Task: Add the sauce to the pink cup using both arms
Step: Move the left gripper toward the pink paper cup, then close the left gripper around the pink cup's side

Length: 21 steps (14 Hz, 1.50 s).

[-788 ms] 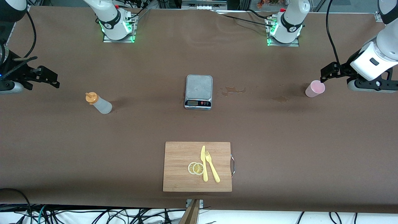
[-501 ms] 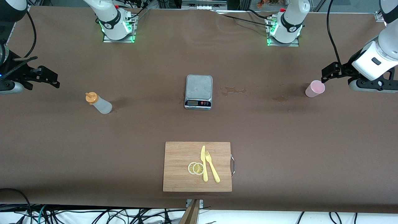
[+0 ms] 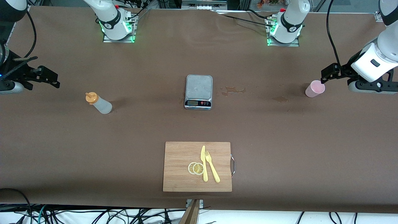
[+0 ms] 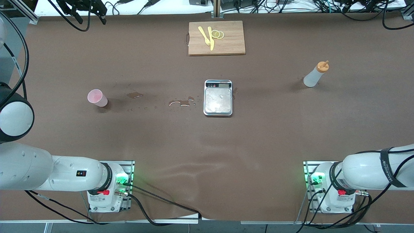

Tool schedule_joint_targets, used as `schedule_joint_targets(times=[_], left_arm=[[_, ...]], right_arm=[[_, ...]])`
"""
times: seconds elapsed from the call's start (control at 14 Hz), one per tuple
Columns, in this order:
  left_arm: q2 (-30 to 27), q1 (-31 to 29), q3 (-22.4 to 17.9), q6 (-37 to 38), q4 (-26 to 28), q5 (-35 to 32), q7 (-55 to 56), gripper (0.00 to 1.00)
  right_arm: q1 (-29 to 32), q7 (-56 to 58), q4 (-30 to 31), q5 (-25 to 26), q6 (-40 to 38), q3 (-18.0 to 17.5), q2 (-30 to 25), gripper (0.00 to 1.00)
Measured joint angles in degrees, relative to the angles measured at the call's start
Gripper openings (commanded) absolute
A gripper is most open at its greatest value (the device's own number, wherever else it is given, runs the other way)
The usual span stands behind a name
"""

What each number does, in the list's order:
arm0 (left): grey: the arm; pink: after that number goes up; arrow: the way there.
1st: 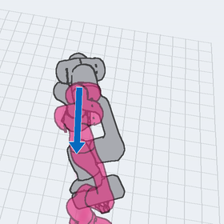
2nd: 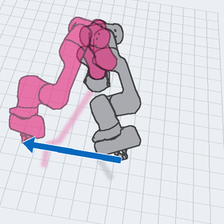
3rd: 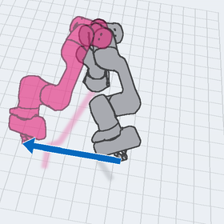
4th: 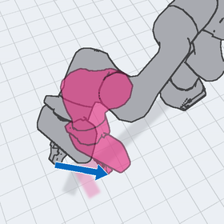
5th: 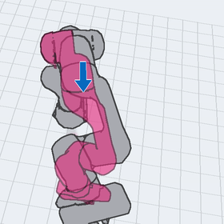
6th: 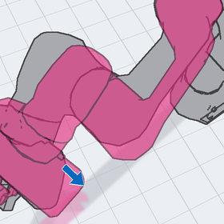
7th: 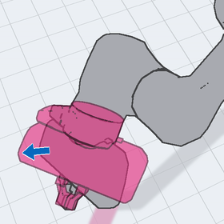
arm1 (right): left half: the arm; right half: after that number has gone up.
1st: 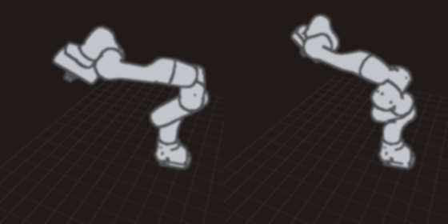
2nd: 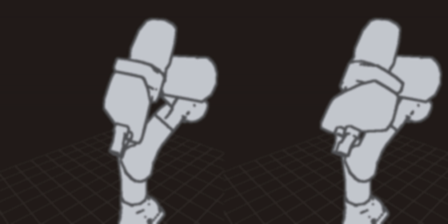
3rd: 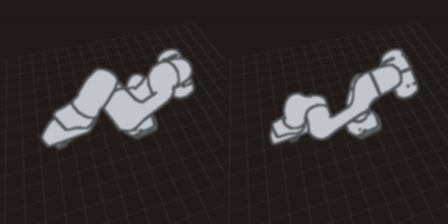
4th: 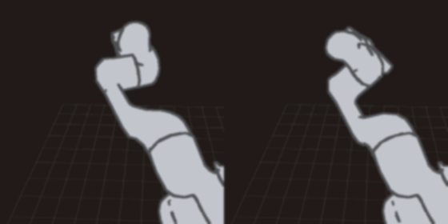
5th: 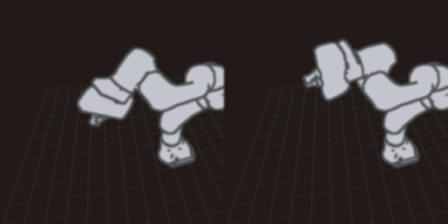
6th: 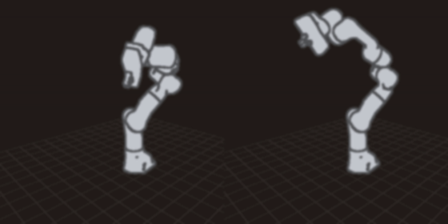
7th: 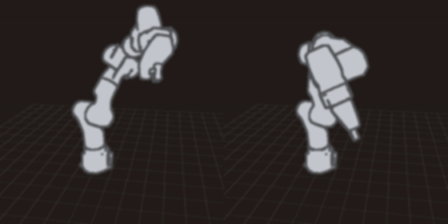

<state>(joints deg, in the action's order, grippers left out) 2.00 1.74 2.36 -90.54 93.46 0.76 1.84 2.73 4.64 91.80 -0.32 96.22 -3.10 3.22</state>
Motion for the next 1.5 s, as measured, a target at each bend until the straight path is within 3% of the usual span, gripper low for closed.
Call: schedule_joint_targets(times=[0.57,0.79,1.07,1.5], left_arm=[[0.78,0.27,0.15,0.96,-0.70,0.00,-0.51,1.00],[1.01,-0.22,-0.07,4.57,-0.44,-0.16,-1.41,1.00],[2.39,-6.14,-0.52,5.27,3.51,-0.55,-11.54,1.00],[2.91,-13.48,-0.80,-13.07,18.07,-5.60,-24.25,1.00]], right_arm=[[0.00,0.00,0.00,0.00,0.00,0.00,0.00,0.99],[0.01,0.00,0.00,0.00,0.00,0.00,0.00,0.99],[0.01,0.00,0.00,0.00,0.00,0.00,0.01,0.99],[-0.01,0.00,0.00,0.00,0.00,-0.01,0.01,0.99]])
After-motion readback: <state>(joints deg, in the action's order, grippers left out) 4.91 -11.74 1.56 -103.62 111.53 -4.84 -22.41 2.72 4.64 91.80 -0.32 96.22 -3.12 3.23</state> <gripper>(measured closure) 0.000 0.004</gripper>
